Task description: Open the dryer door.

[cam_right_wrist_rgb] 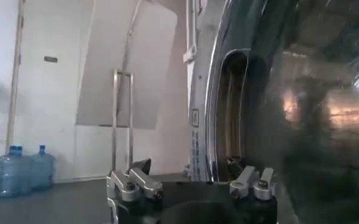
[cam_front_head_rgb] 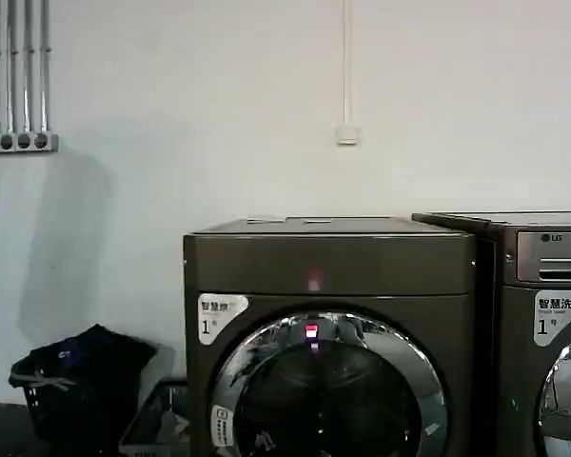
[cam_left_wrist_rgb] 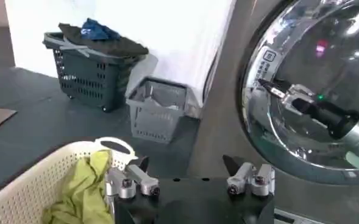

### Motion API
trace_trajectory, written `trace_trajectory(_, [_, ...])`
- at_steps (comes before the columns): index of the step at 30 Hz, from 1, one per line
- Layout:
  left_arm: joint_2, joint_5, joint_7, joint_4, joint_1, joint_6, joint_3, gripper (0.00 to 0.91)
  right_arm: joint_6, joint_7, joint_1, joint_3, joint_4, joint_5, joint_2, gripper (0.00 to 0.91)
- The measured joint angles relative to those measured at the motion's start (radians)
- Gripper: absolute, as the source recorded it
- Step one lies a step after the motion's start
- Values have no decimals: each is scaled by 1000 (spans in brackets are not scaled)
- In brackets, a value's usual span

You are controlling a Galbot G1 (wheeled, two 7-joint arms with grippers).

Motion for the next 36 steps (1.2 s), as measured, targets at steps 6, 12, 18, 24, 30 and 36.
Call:
trace_trajectory(6, [2, 0, 1, 0, 0, 0, -2, 907, -1, -33, 3, -14, 10, 23, -11, 907])
trace_trajectory(12, [5, -3, 2, 3, -5, 0, -1, 907, -1, -38, 0, -25, 35, 30, -28, 907])
trace_trajectory(18, [17, -3, 8, 22, -11, 0, 7, 907, -8, -67, -7, -35, 72, 52, -62, 907])
trace_trajectory(24, [47, 46, 68, 56, -24, 0, 18, 907, -16, -81, -13, -49, 124, 63, -110, 907])
trace_trajectory(30, [86, 100, 168, 97, -38, -66, 21, 907, -62, -130, -19, -65, 183, 86, -162, 907])
trace_trajectory(36, [129, 108, 219, 137, -56, -110, 1, 907, -99, -171, -25, -81, 254, 99, -218, 907])
